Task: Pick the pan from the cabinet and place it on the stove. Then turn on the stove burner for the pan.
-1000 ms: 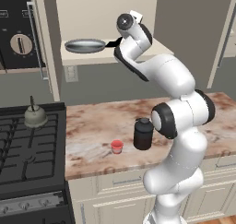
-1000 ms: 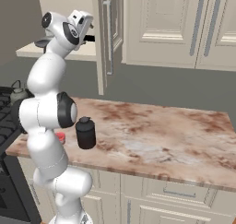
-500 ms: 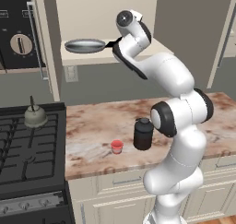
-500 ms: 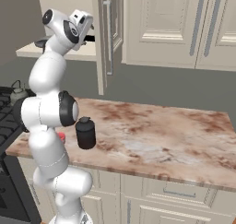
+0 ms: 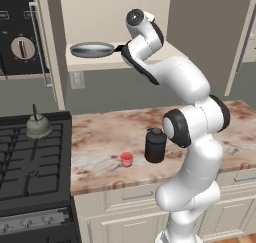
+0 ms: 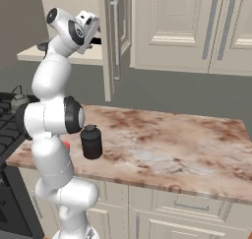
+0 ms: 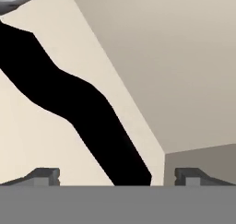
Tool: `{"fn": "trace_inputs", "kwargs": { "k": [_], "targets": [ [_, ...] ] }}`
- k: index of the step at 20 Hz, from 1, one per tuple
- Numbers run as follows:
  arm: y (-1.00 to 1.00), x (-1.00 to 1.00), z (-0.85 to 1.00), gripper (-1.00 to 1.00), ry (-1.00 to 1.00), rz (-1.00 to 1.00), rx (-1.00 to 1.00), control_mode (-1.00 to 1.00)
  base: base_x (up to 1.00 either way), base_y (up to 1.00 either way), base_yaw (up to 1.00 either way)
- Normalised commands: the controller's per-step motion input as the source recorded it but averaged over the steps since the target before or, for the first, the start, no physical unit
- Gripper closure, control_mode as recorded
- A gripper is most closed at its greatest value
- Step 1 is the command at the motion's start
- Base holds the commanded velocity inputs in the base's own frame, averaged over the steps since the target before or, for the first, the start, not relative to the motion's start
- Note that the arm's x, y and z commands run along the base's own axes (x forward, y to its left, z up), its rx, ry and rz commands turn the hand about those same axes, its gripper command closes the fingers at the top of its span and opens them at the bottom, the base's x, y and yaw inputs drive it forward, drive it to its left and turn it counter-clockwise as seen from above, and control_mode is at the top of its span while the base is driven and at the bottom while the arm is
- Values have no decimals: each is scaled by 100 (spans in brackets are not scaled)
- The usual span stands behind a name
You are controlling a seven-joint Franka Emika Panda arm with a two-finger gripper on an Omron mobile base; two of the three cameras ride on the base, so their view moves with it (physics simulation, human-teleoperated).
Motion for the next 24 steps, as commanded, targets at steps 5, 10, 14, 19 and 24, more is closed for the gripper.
{"fn": "trace_inputs", "kwargs": {
  "k": [5,10,14,19,24],
  "targets": [
    [0,0,-53,-100,3,0,-2,-100,0,0,0],
    [4,1,-49,-100,3,0,-3,-100,0,0,0],
    [8,9,-48,-100,0,1,-2,-100,0,0,0],
    [10,23,-37,-100,0,8,0,-100,0,0,0],
    [5,25,-20,-100,0,7,0,-100,0,0,0]
  ]
}}
